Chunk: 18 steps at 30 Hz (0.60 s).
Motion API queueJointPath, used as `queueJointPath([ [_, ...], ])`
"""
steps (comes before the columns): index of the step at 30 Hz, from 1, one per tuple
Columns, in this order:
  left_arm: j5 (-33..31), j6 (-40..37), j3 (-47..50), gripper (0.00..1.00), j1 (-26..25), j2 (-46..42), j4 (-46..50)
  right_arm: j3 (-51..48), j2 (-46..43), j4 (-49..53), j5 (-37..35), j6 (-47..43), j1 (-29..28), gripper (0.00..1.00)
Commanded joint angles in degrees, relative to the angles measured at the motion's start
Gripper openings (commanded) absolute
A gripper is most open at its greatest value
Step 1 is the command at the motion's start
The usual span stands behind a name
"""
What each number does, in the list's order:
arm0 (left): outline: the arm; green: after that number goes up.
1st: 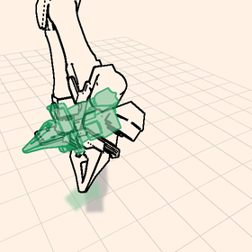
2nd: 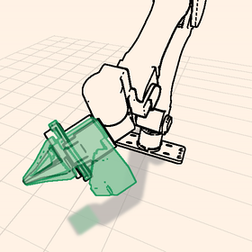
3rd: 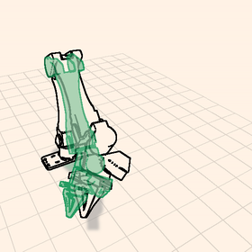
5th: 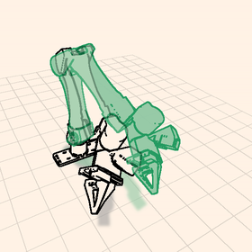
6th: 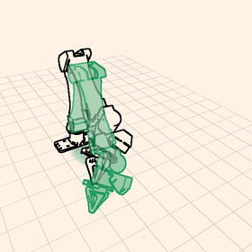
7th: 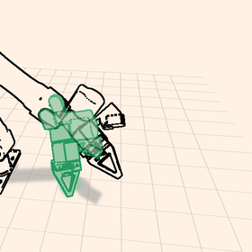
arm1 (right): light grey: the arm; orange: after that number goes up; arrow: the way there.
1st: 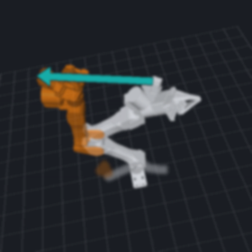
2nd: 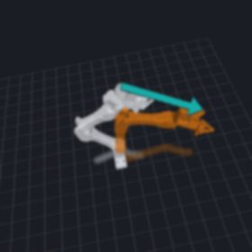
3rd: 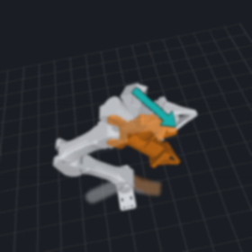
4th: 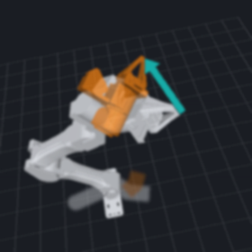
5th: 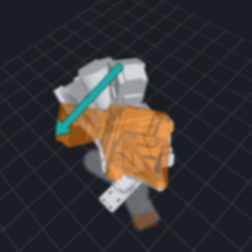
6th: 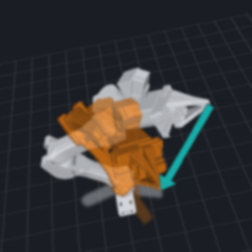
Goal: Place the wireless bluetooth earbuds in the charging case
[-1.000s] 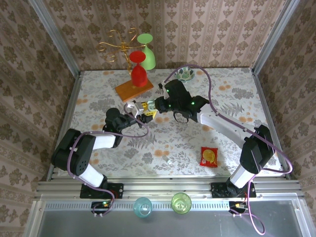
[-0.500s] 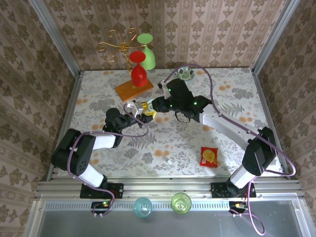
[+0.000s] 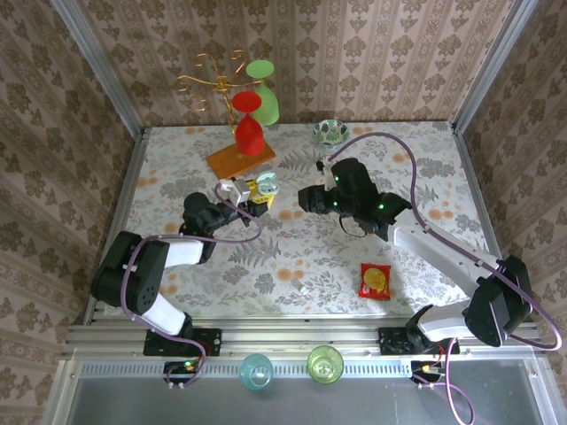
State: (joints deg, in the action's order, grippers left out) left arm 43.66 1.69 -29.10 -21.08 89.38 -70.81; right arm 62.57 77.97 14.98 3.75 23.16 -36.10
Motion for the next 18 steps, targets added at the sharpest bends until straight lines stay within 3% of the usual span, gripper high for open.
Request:
queueJointPath([
  [1,-0.1,-1.3,0.4,0.18,1.0,-1.1,-2.7,-3.5,-0.7,6.4,-0.8,0.8,-3.1,0.52],
  [11,0.4,-2.2,0.6,0.18,3.3,-0.8,-2.8,-9.8,5.2,14.0,1.5,2.2,-13.8,0.51],
  [18,0.4,-2.6,1.0,0.18,3.6,-1.4,-2.7,-7.5,11.7,19.8,-2.8,6.4,-21.4,0.51],
])
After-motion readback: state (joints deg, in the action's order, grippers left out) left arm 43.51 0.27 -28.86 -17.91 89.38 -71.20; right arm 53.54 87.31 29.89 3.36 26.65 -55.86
